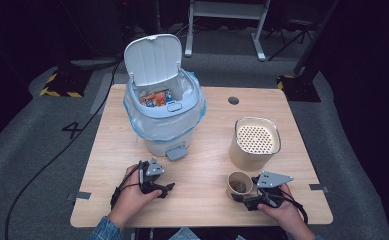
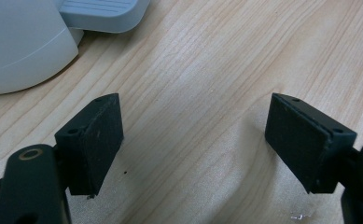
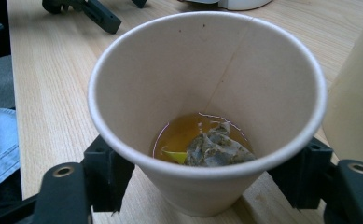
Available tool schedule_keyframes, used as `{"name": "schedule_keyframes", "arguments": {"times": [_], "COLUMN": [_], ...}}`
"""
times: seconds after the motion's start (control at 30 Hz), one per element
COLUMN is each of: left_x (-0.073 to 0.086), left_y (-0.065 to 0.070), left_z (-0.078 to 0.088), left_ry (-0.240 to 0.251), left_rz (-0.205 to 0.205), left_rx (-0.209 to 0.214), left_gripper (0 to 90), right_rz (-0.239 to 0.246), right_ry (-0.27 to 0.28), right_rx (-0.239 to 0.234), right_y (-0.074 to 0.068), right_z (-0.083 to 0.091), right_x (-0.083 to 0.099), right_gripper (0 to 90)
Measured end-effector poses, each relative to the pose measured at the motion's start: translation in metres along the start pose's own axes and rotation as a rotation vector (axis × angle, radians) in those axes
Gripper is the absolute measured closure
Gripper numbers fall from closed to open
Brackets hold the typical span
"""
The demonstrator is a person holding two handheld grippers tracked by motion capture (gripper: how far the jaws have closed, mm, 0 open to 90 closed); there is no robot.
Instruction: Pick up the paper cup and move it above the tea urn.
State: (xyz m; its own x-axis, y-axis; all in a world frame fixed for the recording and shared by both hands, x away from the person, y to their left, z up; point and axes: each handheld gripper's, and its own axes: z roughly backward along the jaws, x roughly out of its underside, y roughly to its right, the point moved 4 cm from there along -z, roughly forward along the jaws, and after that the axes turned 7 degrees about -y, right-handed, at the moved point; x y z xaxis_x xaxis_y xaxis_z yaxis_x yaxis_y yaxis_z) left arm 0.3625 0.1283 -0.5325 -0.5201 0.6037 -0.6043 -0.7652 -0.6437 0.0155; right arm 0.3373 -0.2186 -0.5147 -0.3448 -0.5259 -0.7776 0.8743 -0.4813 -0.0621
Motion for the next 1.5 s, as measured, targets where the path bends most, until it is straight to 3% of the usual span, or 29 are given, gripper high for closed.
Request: {"name": "schedule_keyframes", "arguments": {"times": [0.27,0.37,0.5,0.83,1.17,1.5], "left_x": [0.000,0.000,0.000,0.000,-0.001,-0.001], "left_y": [0.000,0.000,0.000,0.000,-0.001,-0.002], "left_z": [0.000,0.000,0.000,0.000,-0.001,-0.001], "left_ry": [0.000,0.000,0.000,0.002,0.002,-0.001], "left_rz": [0.000,0.000,0.000,0.006,0.008,0.001], "left_rx": [0.000,0.000,0.000,0.003,0.011,0.013], "left_gripper": [19.8,19.8,19.8,20.0,19.9,19.7], "right_rz": [0.026,0.029,0.027,0.019,0.047,0.069], "right_ry": [0.012,0.037,0.038,0.045,0.054,0.055], "right_rx": [-0.010,0.004,0.006,0.033,0.082,0.171], "right_y": [-0.001,0.000,0.001,0.007,0.010,0.031], "right_z": [0.008,0.020,0.028,0.067,0.093,0.117], "right_x": [-0.005,-0.013,-0.017,-0.041,-0.061,-0.086], "right_gripper": [31.1,31.2,31.1,31.1,31.1,31.3]}}
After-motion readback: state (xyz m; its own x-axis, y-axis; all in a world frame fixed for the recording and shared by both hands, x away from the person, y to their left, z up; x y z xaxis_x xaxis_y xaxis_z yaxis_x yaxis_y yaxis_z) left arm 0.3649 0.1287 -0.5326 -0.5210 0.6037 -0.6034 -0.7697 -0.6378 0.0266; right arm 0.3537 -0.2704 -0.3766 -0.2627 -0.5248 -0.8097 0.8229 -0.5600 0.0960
